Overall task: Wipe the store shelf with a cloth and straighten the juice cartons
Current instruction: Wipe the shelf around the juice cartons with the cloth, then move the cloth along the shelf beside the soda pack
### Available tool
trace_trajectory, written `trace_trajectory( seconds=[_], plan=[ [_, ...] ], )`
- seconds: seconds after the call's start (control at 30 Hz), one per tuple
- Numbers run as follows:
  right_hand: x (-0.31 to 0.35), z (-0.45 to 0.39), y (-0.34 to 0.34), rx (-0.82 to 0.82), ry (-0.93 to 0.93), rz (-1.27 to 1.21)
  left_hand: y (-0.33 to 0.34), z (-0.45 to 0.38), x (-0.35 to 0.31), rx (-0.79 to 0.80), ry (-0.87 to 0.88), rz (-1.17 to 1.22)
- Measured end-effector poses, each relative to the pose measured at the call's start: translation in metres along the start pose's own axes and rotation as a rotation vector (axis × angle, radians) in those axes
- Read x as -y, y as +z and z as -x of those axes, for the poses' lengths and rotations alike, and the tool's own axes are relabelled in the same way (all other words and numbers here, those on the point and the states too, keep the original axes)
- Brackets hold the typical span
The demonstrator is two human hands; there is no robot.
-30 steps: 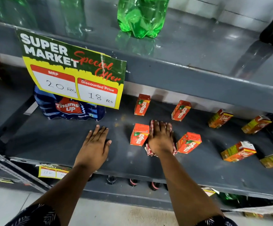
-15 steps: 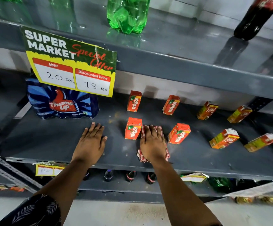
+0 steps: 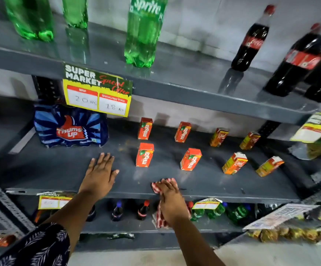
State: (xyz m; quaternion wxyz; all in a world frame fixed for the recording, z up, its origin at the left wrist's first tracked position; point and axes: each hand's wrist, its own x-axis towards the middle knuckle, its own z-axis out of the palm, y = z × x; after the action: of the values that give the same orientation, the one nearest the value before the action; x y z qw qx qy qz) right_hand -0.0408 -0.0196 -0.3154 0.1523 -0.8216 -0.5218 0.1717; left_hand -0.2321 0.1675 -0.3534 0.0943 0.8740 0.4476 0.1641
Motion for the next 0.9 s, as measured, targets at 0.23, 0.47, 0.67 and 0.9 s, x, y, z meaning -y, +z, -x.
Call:
trace_trajectory(
  seconds=[0.23,0.47,0.67,0.9],
  plan=[
    [-0.006,0.05,-0.033,0.078,0.074,-0.152,-0.013,0.033,0.003,-0.007,-0.081,0.047],
    [0.02,0.02,-0.081,0.078,0.043,-0.237,-0.037,0.027,0.016,0.041,-0.111,-0.016],
    [0.095,-0.022,-0.057,0.128,-0.017,-0.287,-0.049,0.024,0.035,0.055,-0.175,0.016],
    [0.161,-0.085,-0.026,0.004,-0.012,-0.204,-0.045,0.022,0.091,-0.096,-0.208,-0.014]
  ],
)
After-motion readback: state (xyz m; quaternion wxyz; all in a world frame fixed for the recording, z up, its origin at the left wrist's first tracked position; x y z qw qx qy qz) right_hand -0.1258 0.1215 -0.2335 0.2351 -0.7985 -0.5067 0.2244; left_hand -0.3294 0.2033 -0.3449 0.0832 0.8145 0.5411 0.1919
